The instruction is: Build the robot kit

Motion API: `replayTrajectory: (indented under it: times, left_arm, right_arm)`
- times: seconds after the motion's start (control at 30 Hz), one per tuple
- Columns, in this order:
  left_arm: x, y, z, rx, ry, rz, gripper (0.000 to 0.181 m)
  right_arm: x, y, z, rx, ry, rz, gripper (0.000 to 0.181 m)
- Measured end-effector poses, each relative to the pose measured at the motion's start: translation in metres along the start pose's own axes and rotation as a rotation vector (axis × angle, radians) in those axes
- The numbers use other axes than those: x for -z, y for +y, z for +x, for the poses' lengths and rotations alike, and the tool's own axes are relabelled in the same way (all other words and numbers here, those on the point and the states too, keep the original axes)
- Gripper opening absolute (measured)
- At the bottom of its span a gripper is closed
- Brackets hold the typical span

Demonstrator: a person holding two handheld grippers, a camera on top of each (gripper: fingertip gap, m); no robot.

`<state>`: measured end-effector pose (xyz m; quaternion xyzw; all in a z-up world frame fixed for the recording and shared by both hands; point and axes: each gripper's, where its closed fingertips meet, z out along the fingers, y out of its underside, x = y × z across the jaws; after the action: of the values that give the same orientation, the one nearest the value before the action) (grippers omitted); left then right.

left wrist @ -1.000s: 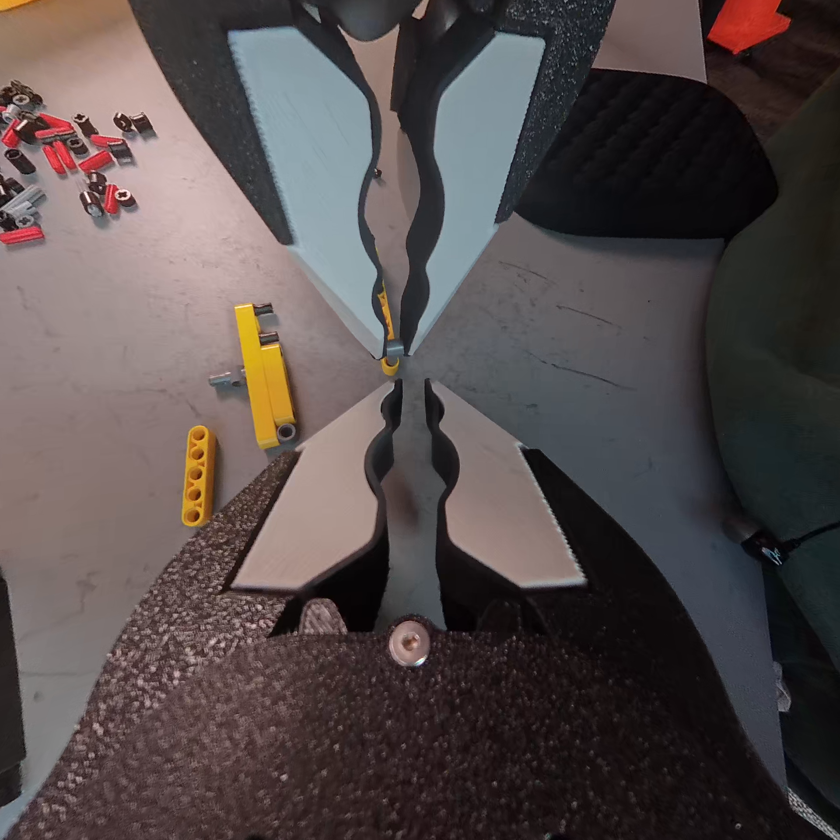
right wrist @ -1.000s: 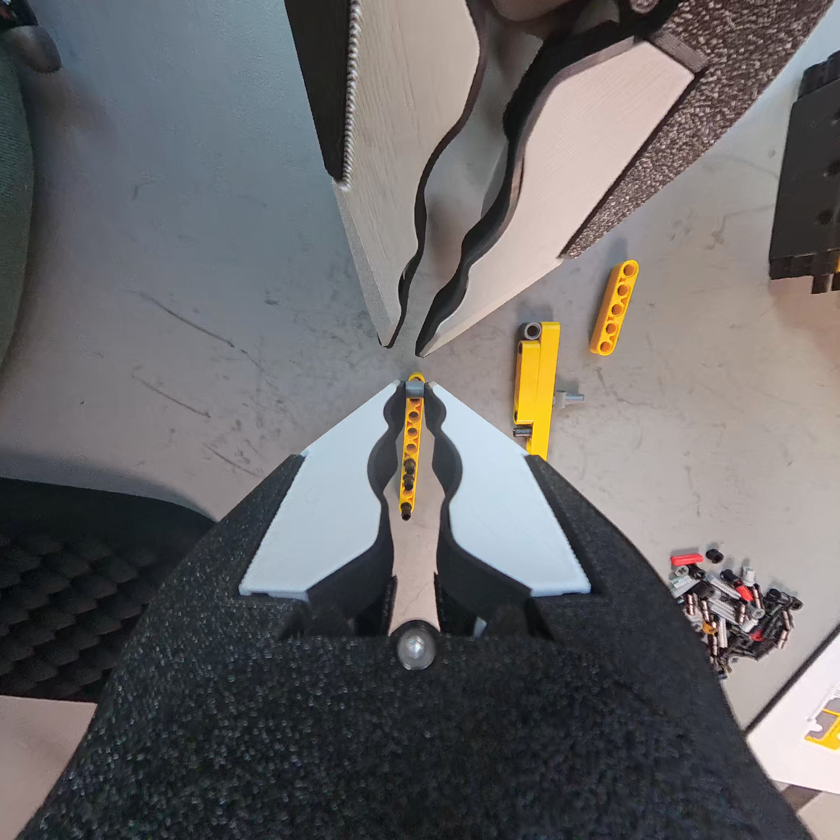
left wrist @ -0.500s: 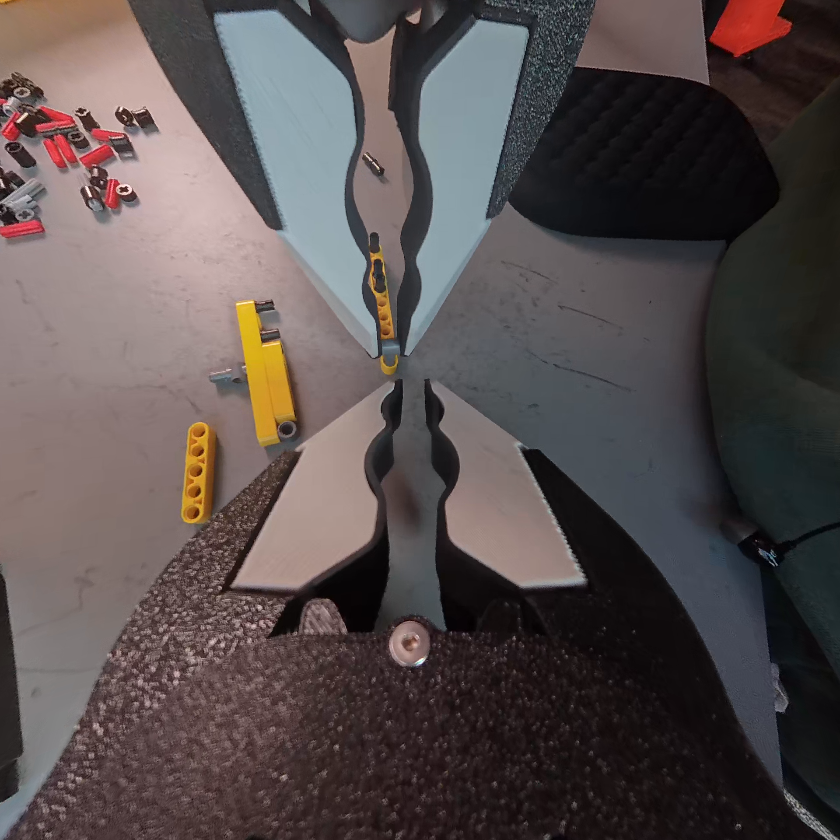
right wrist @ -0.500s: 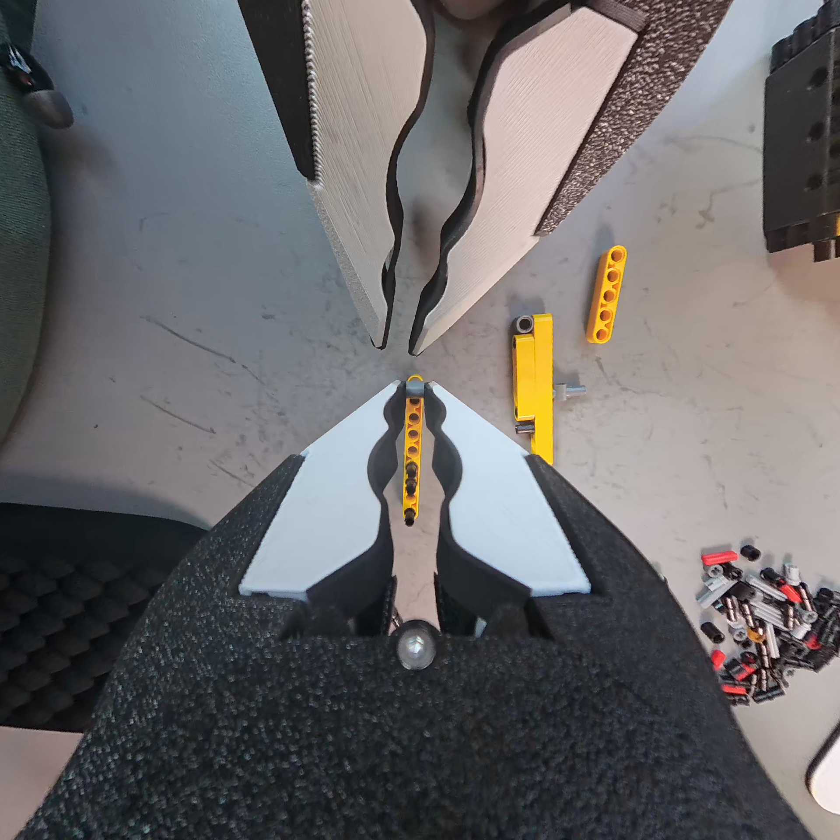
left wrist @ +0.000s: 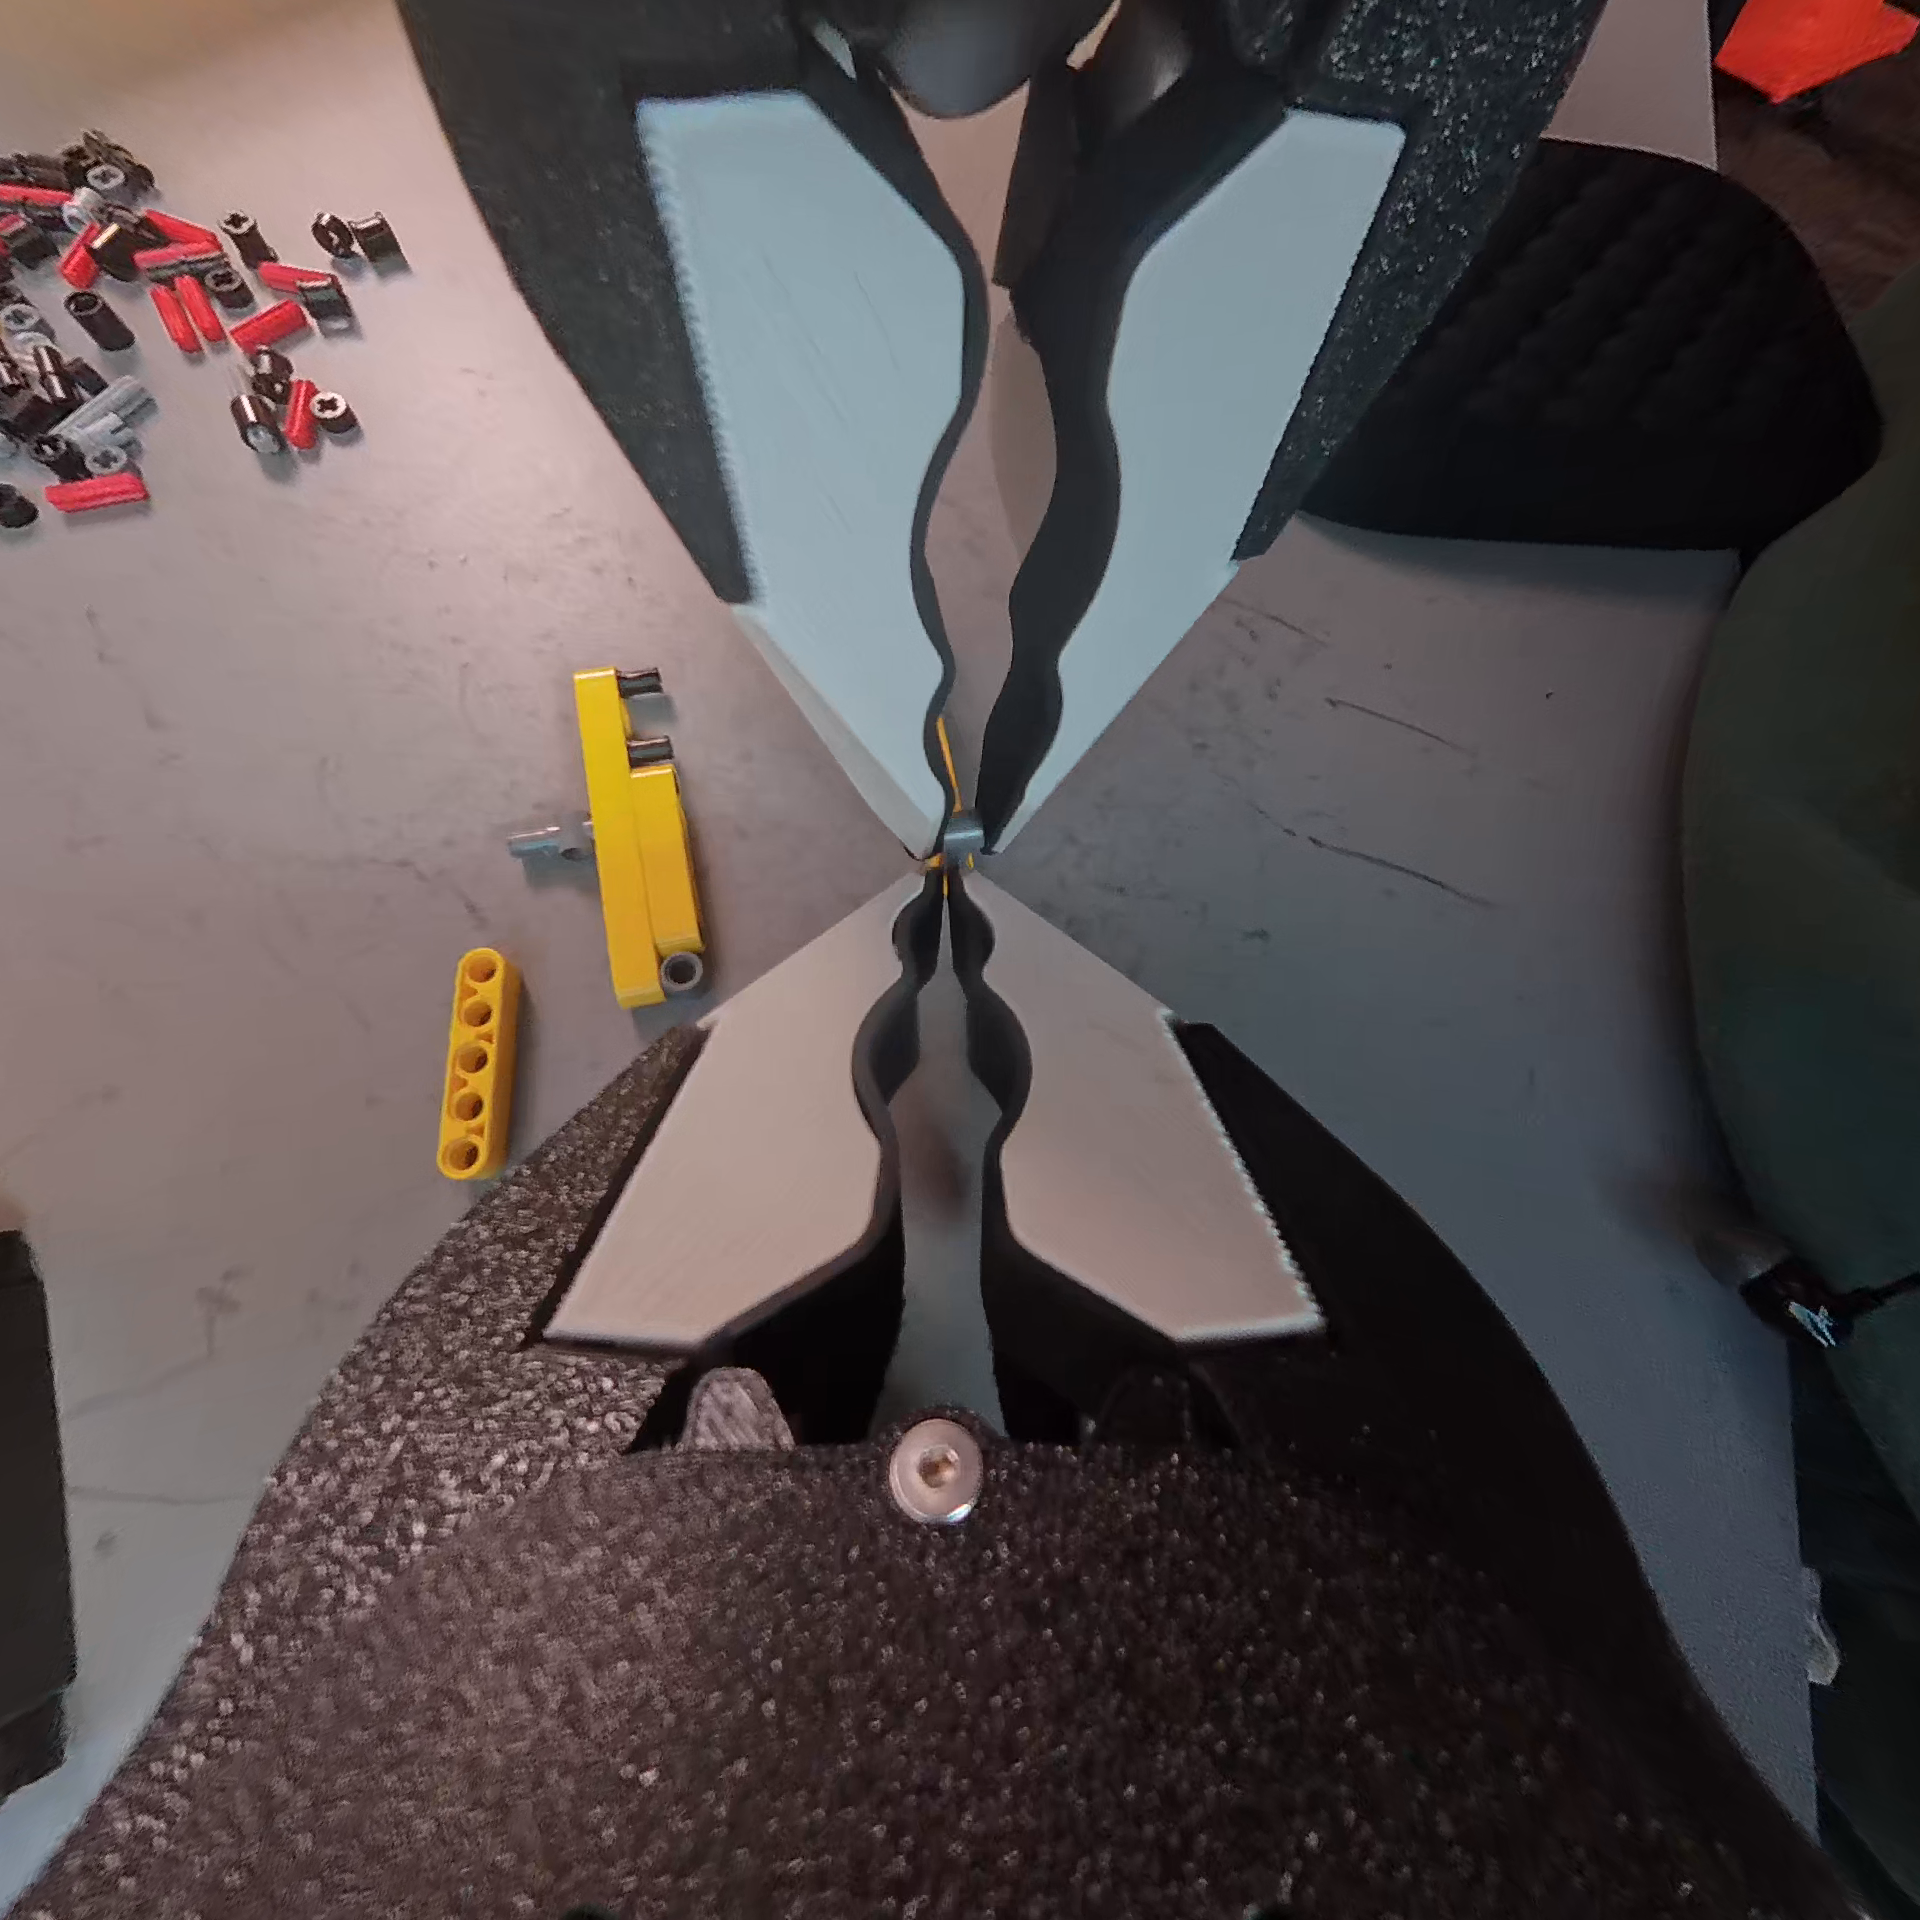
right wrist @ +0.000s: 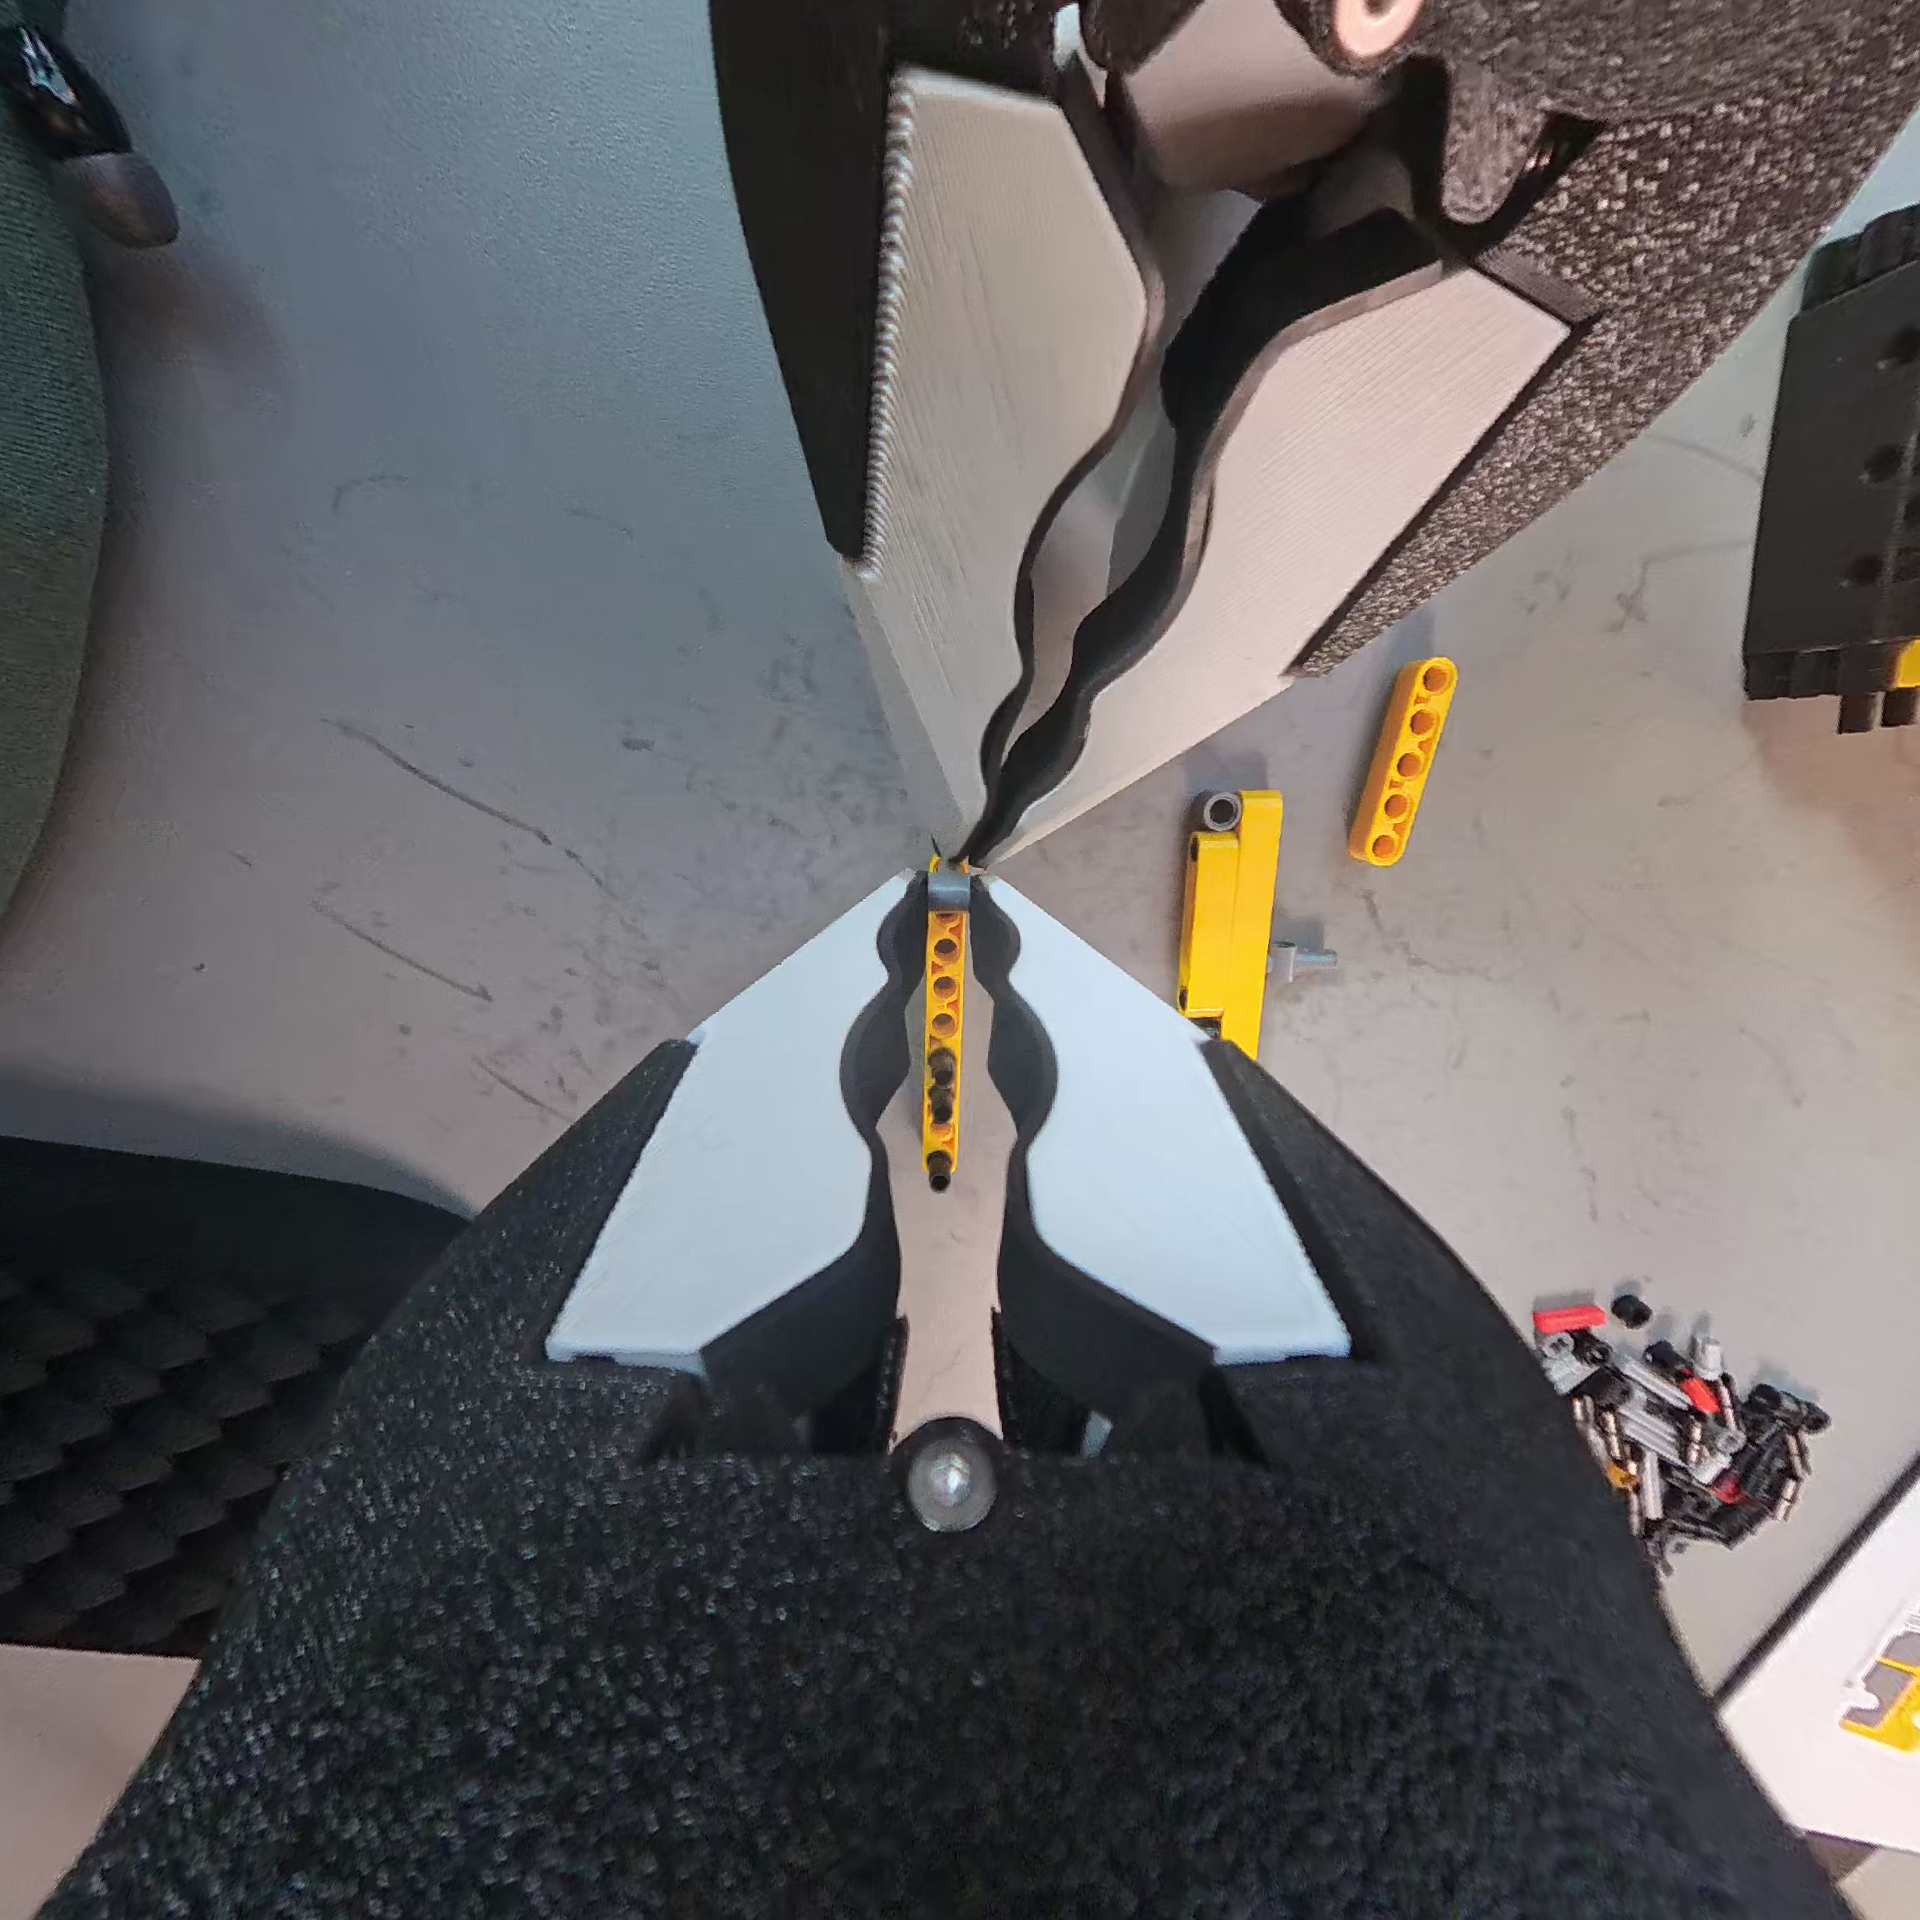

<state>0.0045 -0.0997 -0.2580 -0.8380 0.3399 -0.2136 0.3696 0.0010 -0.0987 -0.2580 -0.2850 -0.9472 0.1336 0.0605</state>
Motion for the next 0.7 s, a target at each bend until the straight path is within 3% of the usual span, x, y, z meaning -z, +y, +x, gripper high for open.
replayTrajectory:
  times: [0.7]
  left_arm:
    - [-0.0035,0.0029,0.0005,0.088,0.036,-0.021,0.000]
  right_arm:
    - [-0.0004,-0.0022,0.0003,-0.058,0.041,0.106,0.007]
